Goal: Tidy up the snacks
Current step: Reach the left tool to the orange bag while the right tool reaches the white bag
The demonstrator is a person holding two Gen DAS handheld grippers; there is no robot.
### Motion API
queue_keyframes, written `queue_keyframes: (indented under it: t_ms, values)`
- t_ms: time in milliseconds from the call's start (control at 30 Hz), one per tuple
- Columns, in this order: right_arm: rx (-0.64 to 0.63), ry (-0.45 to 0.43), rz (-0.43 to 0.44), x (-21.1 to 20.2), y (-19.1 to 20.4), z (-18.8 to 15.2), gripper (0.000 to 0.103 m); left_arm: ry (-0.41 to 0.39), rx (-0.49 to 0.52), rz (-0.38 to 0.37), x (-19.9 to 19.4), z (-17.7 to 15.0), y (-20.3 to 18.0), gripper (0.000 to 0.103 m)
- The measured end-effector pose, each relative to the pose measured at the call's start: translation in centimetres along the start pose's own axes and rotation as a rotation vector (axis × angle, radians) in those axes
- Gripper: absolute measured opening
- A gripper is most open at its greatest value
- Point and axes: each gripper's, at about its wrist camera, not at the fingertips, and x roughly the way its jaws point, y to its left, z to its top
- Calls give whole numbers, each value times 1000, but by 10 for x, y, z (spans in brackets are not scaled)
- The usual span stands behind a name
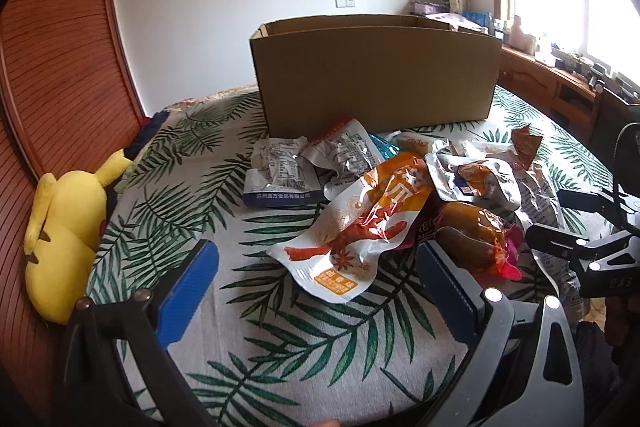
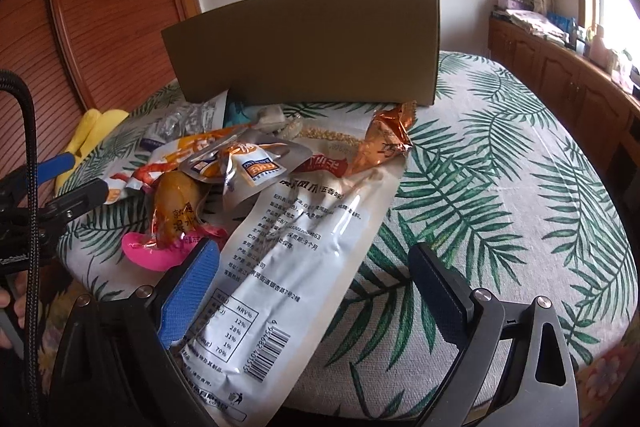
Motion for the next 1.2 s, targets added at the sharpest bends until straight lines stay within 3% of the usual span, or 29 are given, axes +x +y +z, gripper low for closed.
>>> queue_keyframes:
  t_ms: [467,1000,1200]
  values:
    - [-94,33,-30,5,-2,0,95,149,125,-142,31,31,-5,98]
    - [-140,60,-60,3,-22,2,92,249,331,-144,57,48,-37,98]
    - [-148,61,-56,3,-23,3,91,285,319,-141,72,56,-39,98]
